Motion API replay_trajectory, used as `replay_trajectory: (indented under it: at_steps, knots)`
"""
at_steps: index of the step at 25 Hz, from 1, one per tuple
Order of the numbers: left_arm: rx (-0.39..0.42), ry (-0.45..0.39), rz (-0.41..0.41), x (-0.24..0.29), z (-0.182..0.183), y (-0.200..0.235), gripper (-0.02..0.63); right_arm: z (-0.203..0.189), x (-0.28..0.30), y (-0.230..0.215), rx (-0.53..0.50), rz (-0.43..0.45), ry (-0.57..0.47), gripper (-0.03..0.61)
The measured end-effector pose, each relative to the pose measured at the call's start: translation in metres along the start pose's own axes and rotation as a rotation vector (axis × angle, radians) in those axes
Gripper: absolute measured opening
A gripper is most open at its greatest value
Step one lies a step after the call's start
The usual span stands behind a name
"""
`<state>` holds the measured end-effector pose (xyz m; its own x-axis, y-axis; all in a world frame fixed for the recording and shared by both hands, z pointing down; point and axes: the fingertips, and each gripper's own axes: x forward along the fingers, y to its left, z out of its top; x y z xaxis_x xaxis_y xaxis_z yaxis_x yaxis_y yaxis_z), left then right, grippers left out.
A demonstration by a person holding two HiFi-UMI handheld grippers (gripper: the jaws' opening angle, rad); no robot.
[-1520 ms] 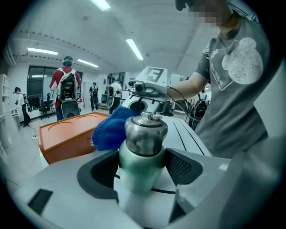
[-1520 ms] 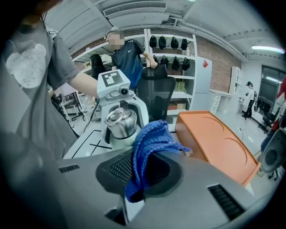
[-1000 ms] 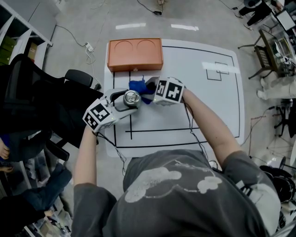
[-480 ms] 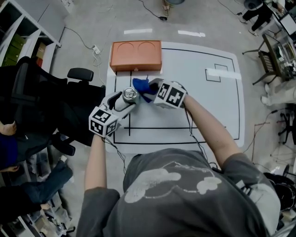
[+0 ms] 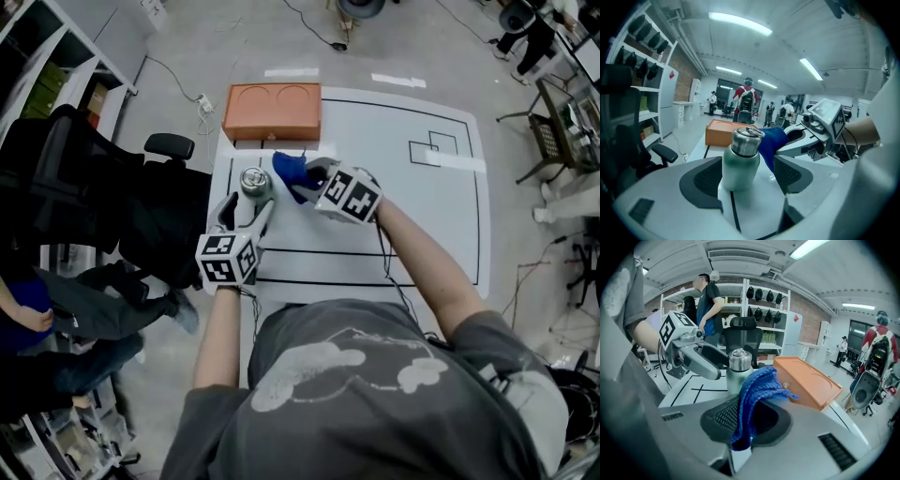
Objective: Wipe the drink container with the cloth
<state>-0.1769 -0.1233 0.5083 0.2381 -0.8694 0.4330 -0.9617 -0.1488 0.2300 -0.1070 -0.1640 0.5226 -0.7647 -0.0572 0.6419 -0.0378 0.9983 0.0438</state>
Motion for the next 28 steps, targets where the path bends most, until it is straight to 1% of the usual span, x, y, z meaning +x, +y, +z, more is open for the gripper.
replay_trajectory:
  at_steps: [4, 7, 9, 12, 14, 20, 22, 24, 28]
  knots:
    - [-0.063, -0.005, 0.158, 0.001, 0.000, 0.000, 0.331, -0.001, -0.009, 0.003, -0.016, -0.007, 0.000, 0.041]
    - [-0.097, -0.010, 0.257, 0.007, 0.003, 0.003, 0.331, -0.002, -0.016, 0.004, -0.012, -0.005, -0.009, 0.041]
    - [-0.102, -0.004, 0.317, 0.011, 0.005, 0.006, 0.331, -0.004, -0.020, 0.003, -0.008, -0.003, -0.014, 0.041]
    - [-0.085, 0.008, 0.401, 0.017, 0.007, 0.009, 0.333, -0.006, -0.025, 0.001, -0.011, -0.003, -0.013, 0.041]
    - [-0.082, 0.012, 0.429, 0.022, 0.006, 0.009, 0.333, -0.008, -0.028, 0.000, -0.017, -0.004, -0.010, 0.041]
    - [-0.112, 0.024, 0.515, 0.034, 0.004, 0.015, 0.333, -0.015, -0.033, -0.006, -0.007, -0.005, -0.007, 0.041]
    - [-0.104, 0.039, 0.536, 0.036, 0.003, 0.018, 0.333, -0.017, -0.033, -0.007, -0.002, -0.004, -0.005, 0.041]
    - [-0.095, 0.043, 0.535, 0.036, 0.002, 0.020, 0.330, -0.019, -0.032, -0.008, 0.002, -0.004, -0.004, 0.041]
    - [-0.065, 0.034, 0.497, 0.036, 0.002, 0.019, 0.327, -0.019, -0.029, -0.012, 0.008, -0.009, -0.004, 0.041]
